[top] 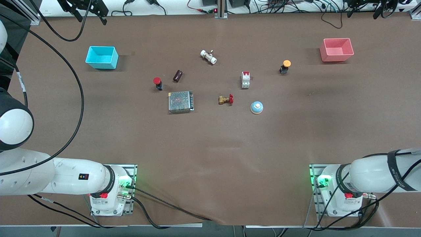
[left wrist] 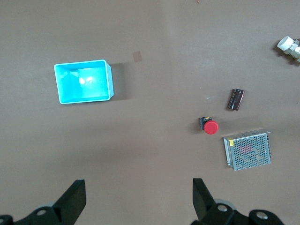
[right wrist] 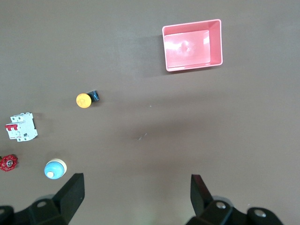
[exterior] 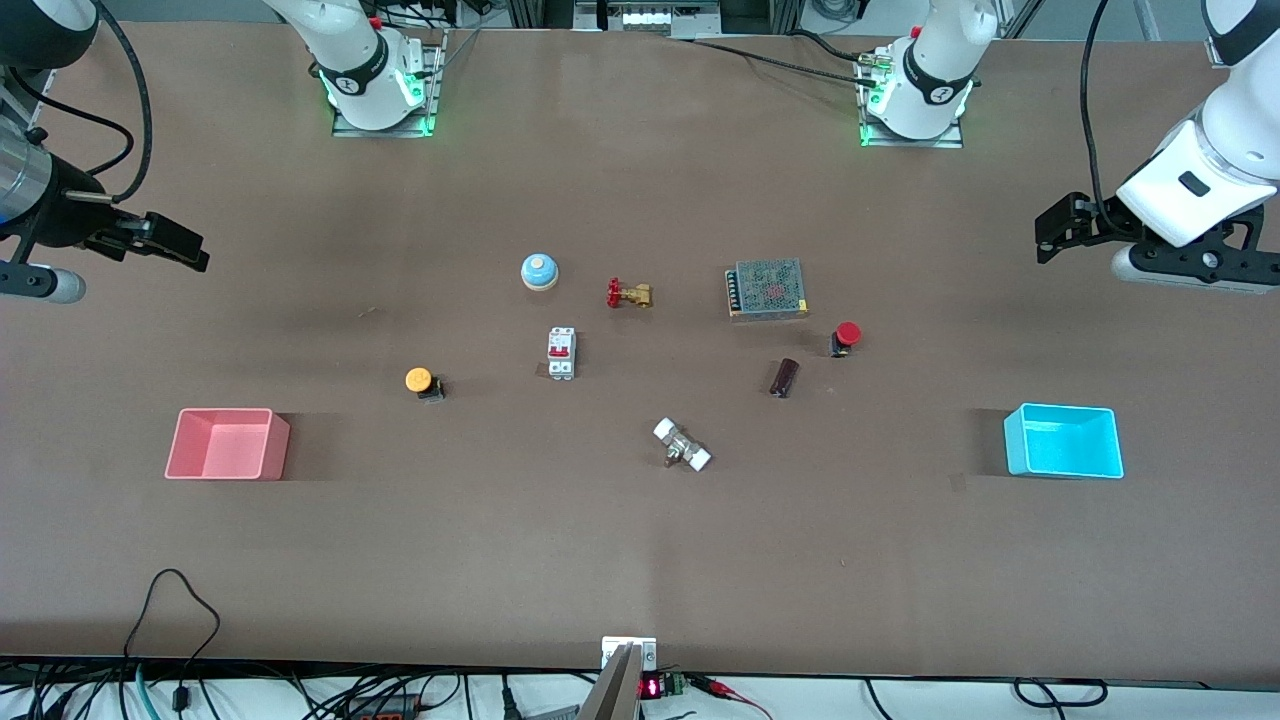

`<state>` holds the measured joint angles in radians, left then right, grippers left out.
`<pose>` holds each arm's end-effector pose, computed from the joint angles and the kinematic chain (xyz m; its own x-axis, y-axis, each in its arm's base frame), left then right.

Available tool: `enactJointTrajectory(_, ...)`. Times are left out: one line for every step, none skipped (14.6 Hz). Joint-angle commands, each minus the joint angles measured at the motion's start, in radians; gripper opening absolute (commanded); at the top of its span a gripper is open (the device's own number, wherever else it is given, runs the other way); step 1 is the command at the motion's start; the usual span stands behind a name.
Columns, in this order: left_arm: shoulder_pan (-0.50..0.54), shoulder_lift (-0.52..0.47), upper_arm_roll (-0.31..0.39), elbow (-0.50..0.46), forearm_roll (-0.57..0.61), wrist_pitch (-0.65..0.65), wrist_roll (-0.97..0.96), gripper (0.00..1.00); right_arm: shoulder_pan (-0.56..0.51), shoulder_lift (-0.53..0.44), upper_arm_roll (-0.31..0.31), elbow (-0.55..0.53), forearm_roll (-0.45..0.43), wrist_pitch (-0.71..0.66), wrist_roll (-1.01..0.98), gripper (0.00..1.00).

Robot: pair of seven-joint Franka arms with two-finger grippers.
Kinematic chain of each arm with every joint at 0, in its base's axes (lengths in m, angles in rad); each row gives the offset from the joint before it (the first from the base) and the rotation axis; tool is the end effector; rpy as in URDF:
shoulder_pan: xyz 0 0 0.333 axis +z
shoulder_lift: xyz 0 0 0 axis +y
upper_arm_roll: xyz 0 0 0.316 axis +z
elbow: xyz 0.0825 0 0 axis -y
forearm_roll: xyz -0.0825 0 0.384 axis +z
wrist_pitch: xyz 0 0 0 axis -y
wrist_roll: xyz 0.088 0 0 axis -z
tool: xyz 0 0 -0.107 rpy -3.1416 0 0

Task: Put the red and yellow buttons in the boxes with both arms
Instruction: 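Move the right gripper toward the yellow button while the left gripper reaches the red button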

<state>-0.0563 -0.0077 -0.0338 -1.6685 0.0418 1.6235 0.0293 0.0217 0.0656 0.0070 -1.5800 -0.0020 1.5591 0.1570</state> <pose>0.5520 -0.0456 0.5872 0.9919 -0.1212 -0.0386 -0.1227 -0.9916 -0.0408 0.5703 0.0160 0.5823 0.9881 -0.1281 -0.0851 -0.1272 -0.9918 0.0150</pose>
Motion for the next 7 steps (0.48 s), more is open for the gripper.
enactJointTrajectory(0.004,-0.011,-0.002,-0.005,0.012,-0.008,0.024,1.00,0.010,0.002,-0.010,0.011,0.000,-0.007,-0.007,1.00)
enactJointTrajectory(0.004,-0.011,-0.003,-0.004,0.012,-0.008,0.024,1.00,0.011,0.002,-0.009,0.011,0.000,-0.008,-0.007,1.00)
enactJointTrajectory(0.004,-0.011,-0.003,-0.005,0.012,-0.008,0.024,1.00,0.012,0.002,-0.009,0.011,0.000,-0.011,-0.007,1.00)
enactJointTrajectory(0.004,-0.011,-0.003,-0.005,0.012,-0.010,0.023,1.00,0.012,0.002,-0.009,0.011,0.002,-0.008,-0.007,1.00)
enactJointTrajectory(0.004,-0.011,-0.003,-0.005,0.012,-0.008,0.023,1.00,0.012,0.002,-0.009,0.011,0.005,-0.007,-0.007,1.00)
enactJointTrajectory(0.004,-0.011,-0.002,-0.004,0.012,-0.008,0.023,1.00,0.011,0.002,-0.009,0.011,0.008,-0.008,-0.007,1.00)
enactJointTrajectory(0.003,-0.011,-0.002,-0.004,0.012,-0.010,0.023,1.00,0.014,0.003,-0.009,0.011,0.008,-0.005,-0.005,1.00)
